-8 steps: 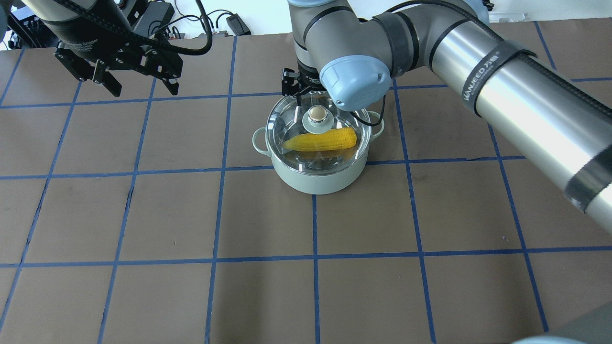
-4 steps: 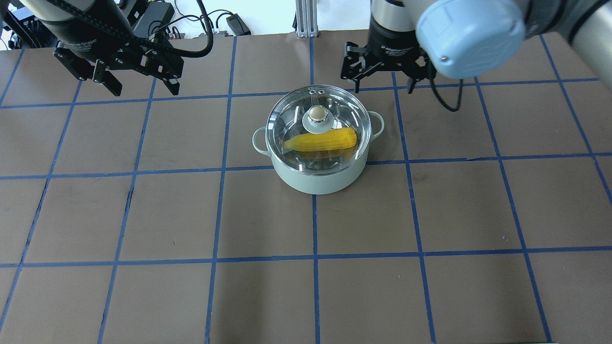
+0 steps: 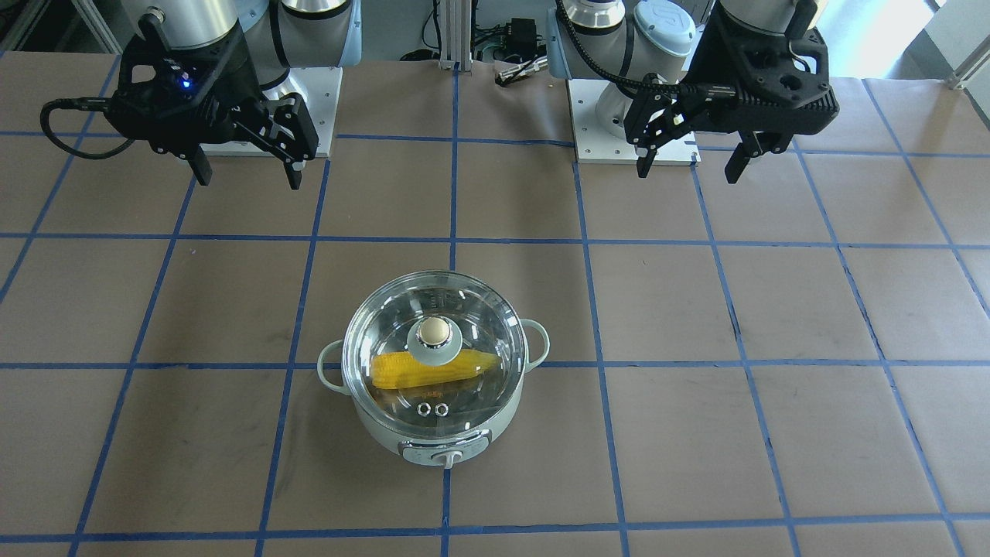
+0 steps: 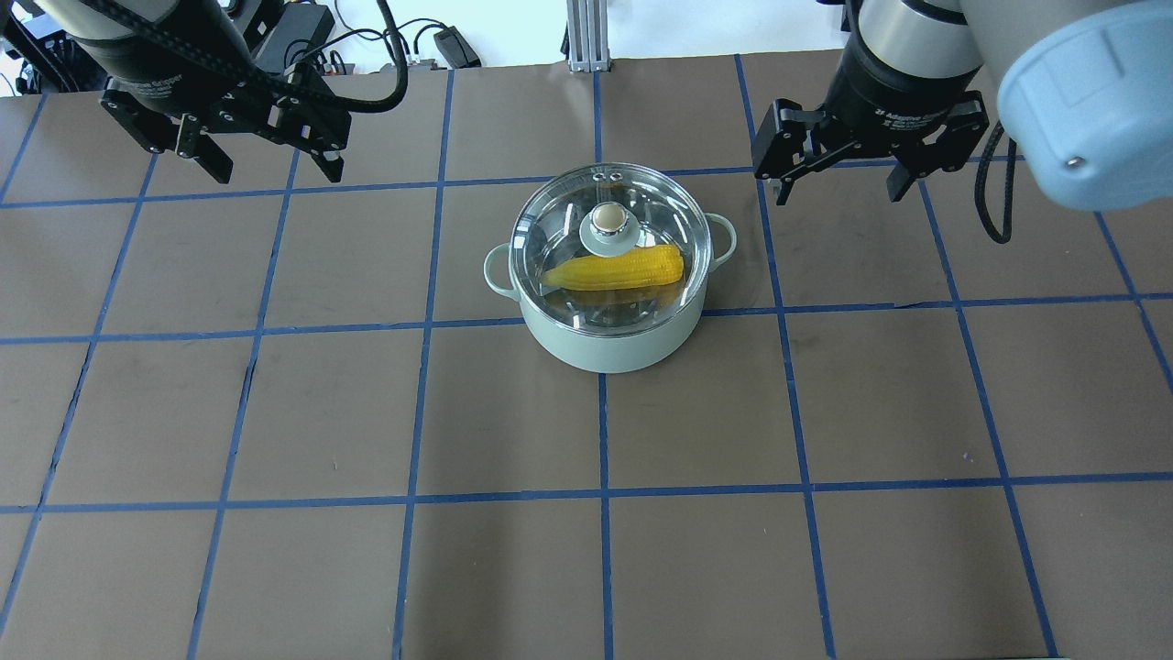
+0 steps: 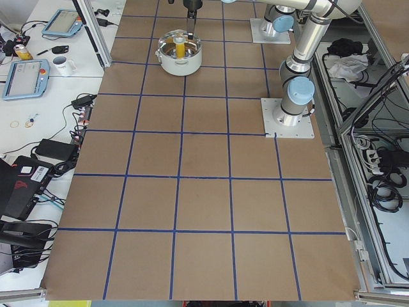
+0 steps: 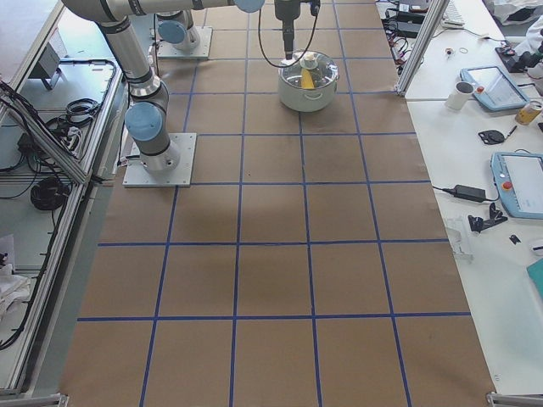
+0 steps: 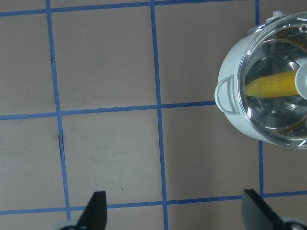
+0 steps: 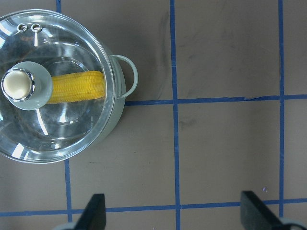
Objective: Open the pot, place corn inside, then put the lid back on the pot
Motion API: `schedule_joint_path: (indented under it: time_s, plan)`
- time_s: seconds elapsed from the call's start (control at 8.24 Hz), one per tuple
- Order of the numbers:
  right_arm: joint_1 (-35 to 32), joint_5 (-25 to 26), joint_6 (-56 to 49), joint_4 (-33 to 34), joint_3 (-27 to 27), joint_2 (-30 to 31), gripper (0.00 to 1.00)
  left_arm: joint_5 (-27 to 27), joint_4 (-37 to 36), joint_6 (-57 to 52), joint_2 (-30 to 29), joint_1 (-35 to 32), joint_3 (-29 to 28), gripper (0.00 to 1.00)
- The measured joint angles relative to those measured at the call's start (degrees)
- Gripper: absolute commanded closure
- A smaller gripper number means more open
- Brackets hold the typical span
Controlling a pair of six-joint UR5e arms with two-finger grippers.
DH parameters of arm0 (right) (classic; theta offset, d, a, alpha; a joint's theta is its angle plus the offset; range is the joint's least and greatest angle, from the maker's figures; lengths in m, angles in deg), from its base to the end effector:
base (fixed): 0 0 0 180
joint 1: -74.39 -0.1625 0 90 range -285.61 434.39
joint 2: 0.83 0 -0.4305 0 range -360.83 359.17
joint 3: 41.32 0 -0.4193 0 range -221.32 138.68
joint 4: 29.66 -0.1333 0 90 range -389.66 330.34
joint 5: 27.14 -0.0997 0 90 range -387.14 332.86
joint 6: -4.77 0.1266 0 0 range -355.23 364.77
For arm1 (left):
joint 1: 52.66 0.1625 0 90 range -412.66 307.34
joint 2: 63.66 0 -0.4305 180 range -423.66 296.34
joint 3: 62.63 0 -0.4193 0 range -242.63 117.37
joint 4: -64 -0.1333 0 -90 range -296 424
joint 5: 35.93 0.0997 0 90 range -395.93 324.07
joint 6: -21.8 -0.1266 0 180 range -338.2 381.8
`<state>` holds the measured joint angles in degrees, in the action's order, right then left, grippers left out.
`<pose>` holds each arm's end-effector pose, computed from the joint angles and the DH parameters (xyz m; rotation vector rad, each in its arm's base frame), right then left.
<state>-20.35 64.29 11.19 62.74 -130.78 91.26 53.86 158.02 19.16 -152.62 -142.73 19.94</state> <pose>0.1721 -0.5011 0.4946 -0.0475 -3.1218 0.1403 -0.1344 -0.5160 0.5362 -0.0744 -3.1364 0.1220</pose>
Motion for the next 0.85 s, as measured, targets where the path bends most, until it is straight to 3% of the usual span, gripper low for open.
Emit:
schedule_joint_path:
  time_s: [0.85]
  plan:
    - [0.28,0.07,-0.89,0.12,-0.59,0.81,0.0,0.01,-0.1,0.31,-0.66,0.05,0.01,0.0]
